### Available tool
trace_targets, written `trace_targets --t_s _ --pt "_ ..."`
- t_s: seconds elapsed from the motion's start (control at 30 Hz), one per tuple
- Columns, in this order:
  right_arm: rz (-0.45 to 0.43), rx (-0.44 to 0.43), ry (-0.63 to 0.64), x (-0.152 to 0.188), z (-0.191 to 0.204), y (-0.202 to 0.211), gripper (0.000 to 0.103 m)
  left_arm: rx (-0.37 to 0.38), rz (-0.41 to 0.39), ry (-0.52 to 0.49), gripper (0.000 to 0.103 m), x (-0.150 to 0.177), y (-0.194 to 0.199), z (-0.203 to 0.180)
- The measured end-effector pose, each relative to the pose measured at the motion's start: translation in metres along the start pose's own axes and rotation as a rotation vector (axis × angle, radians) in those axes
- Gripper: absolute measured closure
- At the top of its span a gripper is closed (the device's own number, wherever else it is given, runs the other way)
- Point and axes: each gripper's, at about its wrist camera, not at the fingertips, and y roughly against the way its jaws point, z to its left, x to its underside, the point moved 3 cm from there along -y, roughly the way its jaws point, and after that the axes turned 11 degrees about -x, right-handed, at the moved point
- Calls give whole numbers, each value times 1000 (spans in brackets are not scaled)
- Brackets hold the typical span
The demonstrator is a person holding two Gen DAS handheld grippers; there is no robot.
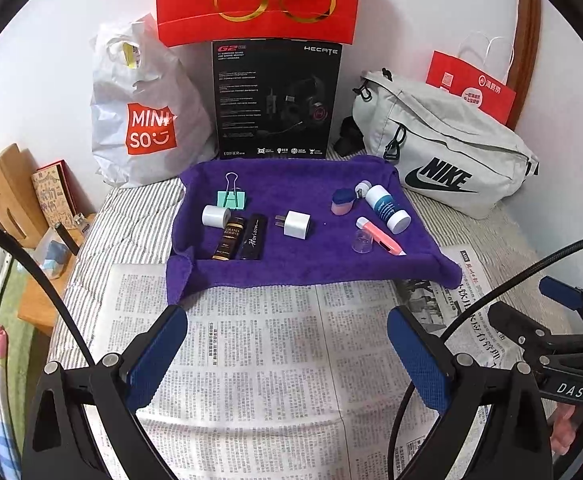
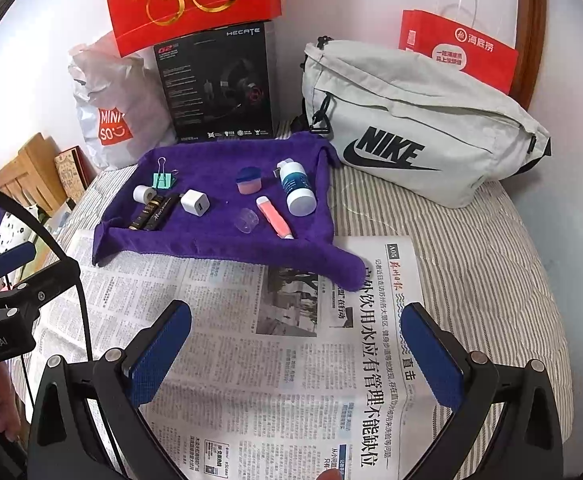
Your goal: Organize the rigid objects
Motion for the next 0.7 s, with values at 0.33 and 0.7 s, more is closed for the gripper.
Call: trace_targets --t_s 0.33,0.7 --pt "-9 1 -5 1 -3 5 0 -4 -3 1 2 0 2 -2" --pt "-19 2 5 1 -2 10 0 -10 -5 -16 2 2 3 -2"
